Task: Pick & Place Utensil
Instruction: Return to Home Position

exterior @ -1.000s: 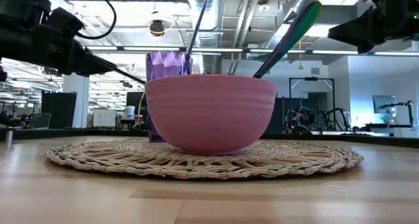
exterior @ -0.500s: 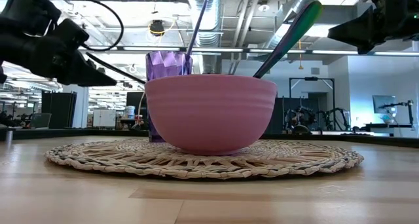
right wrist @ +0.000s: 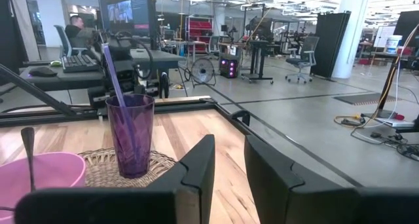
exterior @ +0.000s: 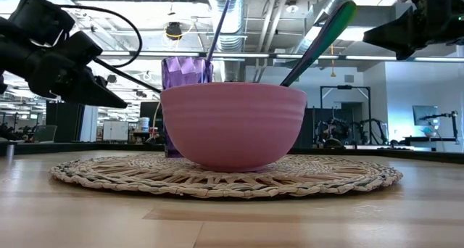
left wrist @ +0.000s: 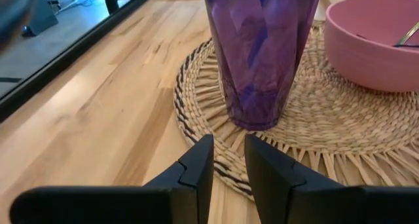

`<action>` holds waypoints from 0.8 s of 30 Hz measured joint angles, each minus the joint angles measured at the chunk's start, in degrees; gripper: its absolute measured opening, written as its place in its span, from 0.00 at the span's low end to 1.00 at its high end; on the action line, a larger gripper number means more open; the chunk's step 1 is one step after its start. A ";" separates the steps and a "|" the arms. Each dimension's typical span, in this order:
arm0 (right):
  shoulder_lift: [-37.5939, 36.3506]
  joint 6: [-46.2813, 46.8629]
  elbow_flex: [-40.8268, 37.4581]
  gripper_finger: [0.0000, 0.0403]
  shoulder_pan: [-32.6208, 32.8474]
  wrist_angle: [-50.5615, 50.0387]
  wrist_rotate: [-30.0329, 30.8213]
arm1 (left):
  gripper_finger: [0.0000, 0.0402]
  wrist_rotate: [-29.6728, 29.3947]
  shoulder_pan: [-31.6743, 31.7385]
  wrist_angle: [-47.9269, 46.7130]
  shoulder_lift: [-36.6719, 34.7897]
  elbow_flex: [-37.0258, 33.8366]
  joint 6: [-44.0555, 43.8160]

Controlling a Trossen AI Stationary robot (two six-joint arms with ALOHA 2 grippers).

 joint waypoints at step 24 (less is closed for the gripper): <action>0.00 0.00 0.00 0.19 -0.02 0.00 0.00 | 0.22 0.00 -0.02 0.52 2.61 0.00 0.00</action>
